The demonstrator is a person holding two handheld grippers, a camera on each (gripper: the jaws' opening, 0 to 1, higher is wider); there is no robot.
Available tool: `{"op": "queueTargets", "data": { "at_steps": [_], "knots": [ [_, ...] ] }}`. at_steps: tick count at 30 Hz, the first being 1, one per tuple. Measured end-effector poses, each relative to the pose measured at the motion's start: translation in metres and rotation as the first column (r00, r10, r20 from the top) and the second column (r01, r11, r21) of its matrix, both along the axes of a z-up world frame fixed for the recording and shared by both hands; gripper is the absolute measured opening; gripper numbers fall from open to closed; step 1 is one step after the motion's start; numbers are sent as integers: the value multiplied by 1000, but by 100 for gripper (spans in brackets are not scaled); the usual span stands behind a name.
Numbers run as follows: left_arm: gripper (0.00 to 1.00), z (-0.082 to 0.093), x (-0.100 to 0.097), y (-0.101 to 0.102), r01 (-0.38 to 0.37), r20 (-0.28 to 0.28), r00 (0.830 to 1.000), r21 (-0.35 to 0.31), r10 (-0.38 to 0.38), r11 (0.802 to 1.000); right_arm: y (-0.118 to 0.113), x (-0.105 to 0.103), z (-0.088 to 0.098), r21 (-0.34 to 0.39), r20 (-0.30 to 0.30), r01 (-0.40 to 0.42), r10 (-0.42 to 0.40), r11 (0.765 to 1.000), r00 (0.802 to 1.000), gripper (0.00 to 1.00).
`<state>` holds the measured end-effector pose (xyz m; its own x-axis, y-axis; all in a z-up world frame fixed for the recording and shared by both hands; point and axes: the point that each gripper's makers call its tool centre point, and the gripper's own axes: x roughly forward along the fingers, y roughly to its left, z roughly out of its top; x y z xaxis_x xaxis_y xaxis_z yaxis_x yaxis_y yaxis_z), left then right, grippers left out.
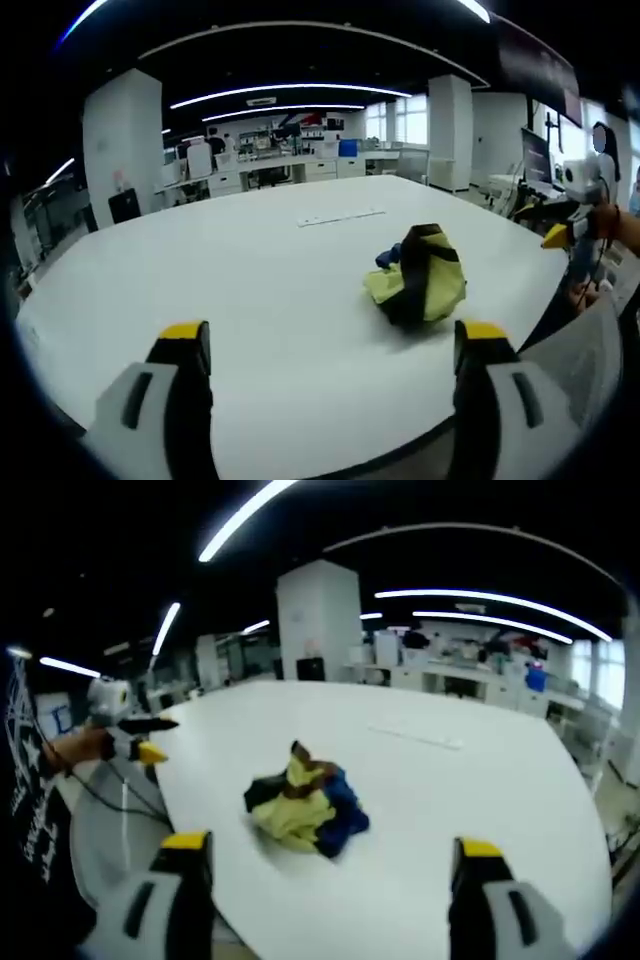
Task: Fold the garment on the visible template until the final outline fits inside the template.
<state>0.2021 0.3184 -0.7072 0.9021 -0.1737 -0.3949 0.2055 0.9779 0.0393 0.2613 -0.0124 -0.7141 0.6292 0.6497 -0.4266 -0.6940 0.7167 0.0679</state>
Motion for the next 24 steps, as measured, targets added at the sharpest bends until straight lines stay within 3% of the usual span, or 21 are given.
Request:
{"op": "queueTargets", "data": {
  "at_steps": [24],
  "knots": [
    [97,-3,5,0,7,-8,1000,-7,-7,1000,1,19,0,-18,12,3,-3,1000,1000,99]
  ]
}}
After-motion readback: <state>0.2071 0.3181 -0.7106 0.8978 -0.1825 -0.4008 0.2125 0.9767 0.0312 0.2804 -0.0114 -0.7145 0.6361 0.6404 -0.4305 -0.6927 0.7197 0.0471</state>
